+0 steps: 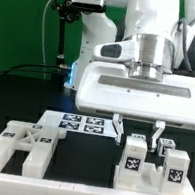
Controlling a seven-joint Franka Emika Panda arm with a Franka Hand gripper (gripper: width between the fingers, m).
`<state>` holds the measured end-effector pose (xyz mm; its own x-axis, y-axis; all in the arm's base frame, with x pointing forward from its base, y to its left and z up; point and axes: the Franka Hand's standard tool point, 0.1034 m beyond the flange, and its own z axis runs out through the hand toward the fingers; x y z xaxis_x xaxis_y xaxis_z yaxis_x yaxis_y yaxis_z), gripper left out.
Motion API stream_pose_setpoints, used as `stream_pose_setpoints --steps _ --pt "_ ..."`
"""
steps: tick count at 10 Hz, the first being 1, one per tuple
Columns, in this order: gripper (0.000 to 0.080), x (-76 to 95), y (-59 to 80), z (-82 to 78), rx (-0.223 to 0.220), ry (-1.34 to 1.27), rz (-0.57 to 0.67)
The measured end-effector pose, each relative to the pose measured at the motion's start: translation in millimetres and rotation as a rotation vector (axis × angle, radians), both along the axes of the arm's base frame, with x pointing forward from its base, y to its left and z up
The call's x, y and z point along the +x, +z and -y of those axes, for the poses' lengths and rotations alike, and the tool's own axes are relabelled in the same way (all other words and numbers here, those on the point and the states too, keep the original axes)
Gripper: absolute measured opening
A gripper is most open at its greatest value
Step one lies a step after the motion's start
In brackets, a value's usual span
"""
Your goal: Assemble chair
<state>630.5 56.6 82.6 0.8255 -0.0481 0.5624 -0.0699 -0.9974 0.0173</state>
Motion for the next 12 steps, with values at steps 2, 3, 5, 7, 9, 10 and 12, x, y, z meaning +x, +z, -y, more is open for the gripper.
stream_pose_setpoints --steps 2,3,5,7,9,10,12 --pt "0.0287 1.0 -1.2 2.1 -0.008 0.000 0.024" --pt "0.0289 1.1 -1.1 2.0 -0.008 0.000 0.023" --pt "0.0454 1.1 -1.2 2.0 -0.008 0.000 0.023" --pt "0.0606 1.1 -1.2 2.1 -0.008 0.001 0.023" --pt "0.0646 1.1 -1.2 2.1 -0.008 0.001 0.023" --pt "0.0646 1.1 -1.1 2.1 -0.008 0.001 0.023" --pt "0.0648 1.4 -0.8 2.2 -0.008 0.001 0.024"
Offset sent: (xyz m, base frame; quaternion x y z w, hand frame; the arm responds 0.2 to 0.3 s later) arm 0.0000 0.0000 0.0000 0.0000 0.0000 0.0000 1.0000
